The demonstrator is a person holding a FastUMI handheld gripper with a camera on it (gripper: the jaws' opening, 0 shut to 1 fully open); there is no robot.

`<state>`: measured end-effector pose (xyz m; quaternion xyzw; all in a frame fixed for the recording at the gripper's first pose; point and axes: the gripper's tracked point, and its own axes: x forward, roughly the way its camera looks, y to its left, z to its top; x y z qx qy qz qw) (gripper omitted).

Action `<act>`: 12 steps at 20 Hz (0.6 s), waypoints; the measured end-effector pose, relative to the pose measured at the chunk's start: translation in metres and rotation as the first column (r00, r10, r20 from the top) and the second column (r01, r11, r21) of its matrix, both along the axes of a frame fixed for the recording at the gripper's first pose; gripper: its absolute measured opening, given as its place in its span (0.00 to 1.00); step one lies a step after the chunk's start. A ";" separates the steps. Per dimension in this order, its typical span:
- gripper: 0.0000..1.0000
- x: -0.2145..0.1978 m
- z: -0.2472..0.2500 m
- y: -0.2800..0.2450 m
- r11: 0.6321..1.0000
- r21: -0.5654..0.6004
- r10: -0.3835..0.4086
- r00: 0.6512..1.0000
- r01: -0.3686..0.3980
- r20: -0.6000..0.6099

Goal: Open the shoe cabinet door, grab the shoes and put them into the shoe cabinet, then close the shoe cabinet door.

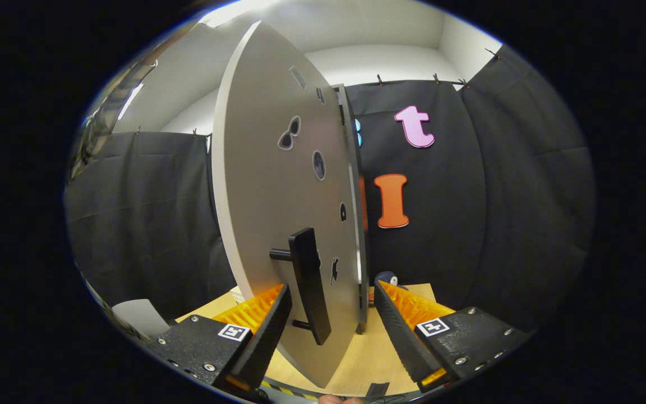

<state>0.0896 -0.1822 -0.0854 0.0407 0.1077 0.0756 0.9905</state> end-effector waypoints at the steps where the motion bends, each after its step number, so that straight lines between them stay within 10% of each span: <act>1: 0.93 0.002 -0.001 0.011 1.000 -0.002 0.003 1.000 -0.003 -0.004; 12: 0.92 0.033 -0.006 0.068 0.999 -0.049 -0.013 0.999 0.010 -0.046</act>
